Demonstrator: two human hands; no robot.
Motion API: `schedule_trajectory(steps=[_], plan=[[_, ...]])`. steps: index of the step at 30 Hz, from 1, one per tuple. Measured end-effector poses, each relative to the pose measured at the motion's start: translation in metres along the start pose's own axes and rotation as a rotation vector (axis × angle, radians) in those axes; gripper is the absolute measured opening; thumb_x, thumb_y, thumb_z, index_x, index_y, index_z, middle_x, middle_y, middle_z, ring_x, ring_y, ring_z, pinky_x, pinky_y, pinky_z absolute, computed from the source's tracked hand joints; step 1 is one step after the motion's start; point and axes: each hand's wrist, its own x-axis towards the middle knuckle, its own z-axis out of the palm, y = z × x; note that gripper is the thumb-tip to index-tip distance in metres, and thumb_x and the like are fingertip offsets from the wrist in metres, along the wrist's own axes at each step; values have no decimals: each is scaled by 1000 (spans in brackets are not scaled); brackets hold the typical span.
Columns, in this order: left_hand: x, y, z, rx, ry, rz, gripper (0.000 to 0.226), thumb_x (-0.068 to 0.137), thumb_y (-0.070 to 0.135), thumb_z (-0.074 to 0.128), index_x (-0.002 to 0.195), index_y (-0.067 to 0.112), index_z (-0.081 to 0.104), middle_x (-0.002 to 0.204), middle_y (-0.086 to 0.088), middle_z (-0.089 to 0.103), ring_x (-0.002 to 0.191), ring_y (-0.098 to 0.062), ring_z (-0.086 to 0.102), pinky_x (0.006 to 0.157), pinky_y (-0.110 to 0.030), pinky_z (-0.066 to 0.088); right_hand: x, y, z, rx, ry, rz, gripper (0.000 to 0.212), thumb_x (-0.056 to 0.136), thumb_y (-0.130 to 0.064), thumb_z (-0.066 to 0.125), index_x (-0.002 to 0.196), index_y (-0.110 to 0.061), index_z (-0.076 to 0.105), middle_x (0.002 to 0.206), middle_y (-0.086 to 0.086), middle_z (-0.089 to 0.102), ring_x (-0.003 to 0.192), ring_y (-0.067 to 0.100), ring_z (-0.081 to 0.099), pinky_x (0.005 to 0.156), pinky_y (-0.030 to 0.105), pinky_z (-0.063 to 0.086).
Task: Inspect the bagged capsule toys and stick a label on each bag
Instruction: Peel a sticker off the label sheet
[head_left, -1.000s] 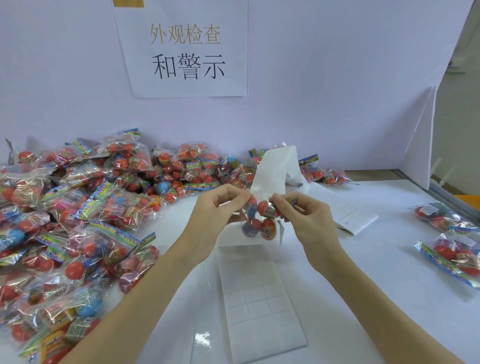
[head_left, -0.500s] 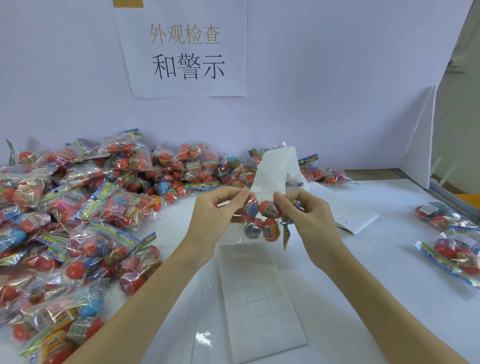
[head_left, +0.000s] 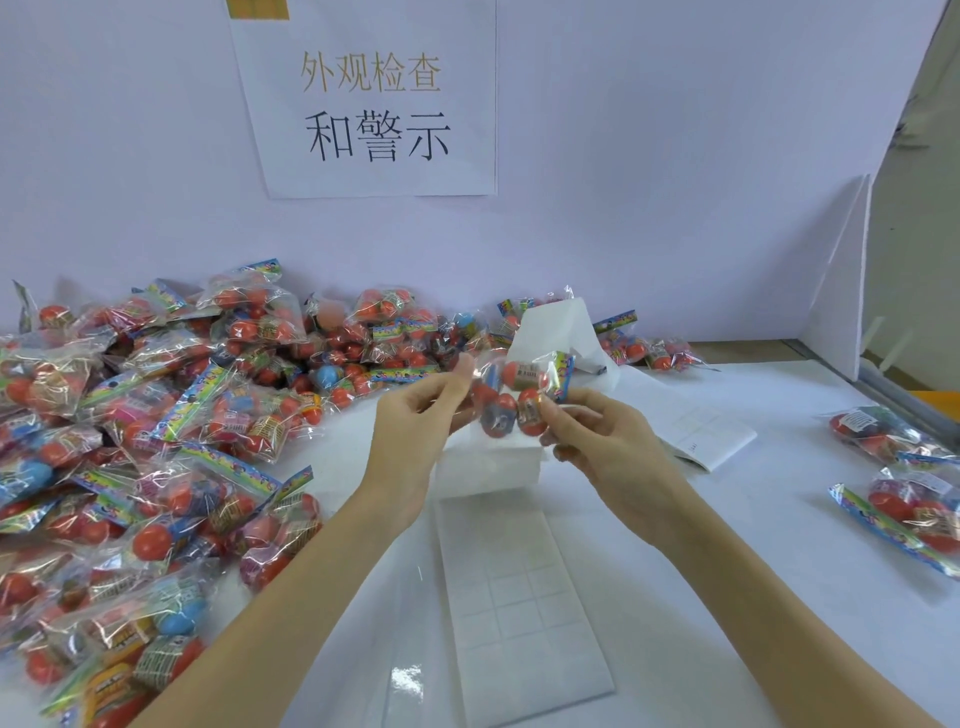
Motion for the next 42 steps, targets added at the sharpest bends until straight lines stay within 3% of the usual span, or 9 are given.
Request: schedule_trajectory(steps=[2, 4, 8, 16, 22, 28, 33, 37, 42], plan=[[-1, 1, 0, 61, -159, 9, 39, 90, 42, 74, 122, 20, 76, 117, -3, 77, 116, -22, 70, 106, -32, 53, 2, -1, -4, 130, 40, -15, 48, 82, -38, 79, 119, -9, 70, 94, 7, 75, 81, 14, 63, 79, 29, 50], [0, 0, 1, 120, -252, 15, 46, 92, 26, 78, 136, 32, 65, 117, -3, 74, 104, -21, 74, 92, -30, 58, 4, -2, -6, 254, 30, -36, 39, 87, -29, 77, 120, -11, 69, 94, 8, 73, 79, 14, 60, 77, 24, 52], [-1, -3, 0, 74, -169, 47, 49, 95, 9, 74, 130, 39, 59, 85, -6, 71, 76, -18, 71, 74, -22, 56, 7, -4, -11, 490, -2, 18, 41, 87, -14, 73, 128, -11, 66, 99, 7, 75, 85, 13, 70, 84, 17, 55], [9, -2, -13, -19, -219, -48, 49, 89, 3, 75, 132, 23, 61, 70, -3, 60, 66, -19, 65, 64, -24, 54, 7, 0, -8, 293, 30, 118, 27, 81, -25, 78, 98, -5, 74, 75, 3, 63, 69, 12, 59, 69, 19, 55], [15, -1, -26, -2, -315, -124, 58, 80, 13, 82, 132, 14, 57, 78, -4, 64, 72, -23, 66, 66, -28, 56, 7, 3, -9, 115, 101, -15, 15, 98, -13, 69, 110, -3, 70, 73, 2, 66, 68, 13, 58, 69, 21, 51], [15, 7, -24, 10, -320, -144, 50, 83, 47, 77, 111, 7, 68, 95, -2, 75, 82, -19, 70, 72, -26, 58, 5, 1, -9, 118, -54, -53, 28, 105, 1, 50, 106, -7, 77, 81, 8, 66, 69, 15, 51, 64, 21, 46], [9, 6, -21, 282, -295, -6, 8, 92, 16, 76, 99, 14, 80, 88, -4, 78, 76, -11, 68, 70, -19, 54, 4, 3, -5, 70, -91, -67, 26, 106, -13, 55, 123, -16, 74, 90, 12, 65, 78, 19, 53, 71, 26, 47], [8, 6, -14, 248, -165, 82, 8, 92, 10, 76, 94, 17, 79, 79, 3, 77, 69, -7, 66, 66, -18, 54, 3, 1, -2, -44, -59, -40, 49, 93, -51, 62, 122, -14, 74, 109, 5, 77, 95, 19, 65, 80, 32, 50], [6, 8, -11, 300, -124, 188, 11, 92, 11, 77, 92, 22, 80, 78, -1, 77, 60, -9, 63, 58, -20, 52, 1, 3, 2, -41, 1, -59, 29, 94, -35, 68, 99, -10, 82, 99, 11, 80, 93, 21, 71, 95, 41, 54]])
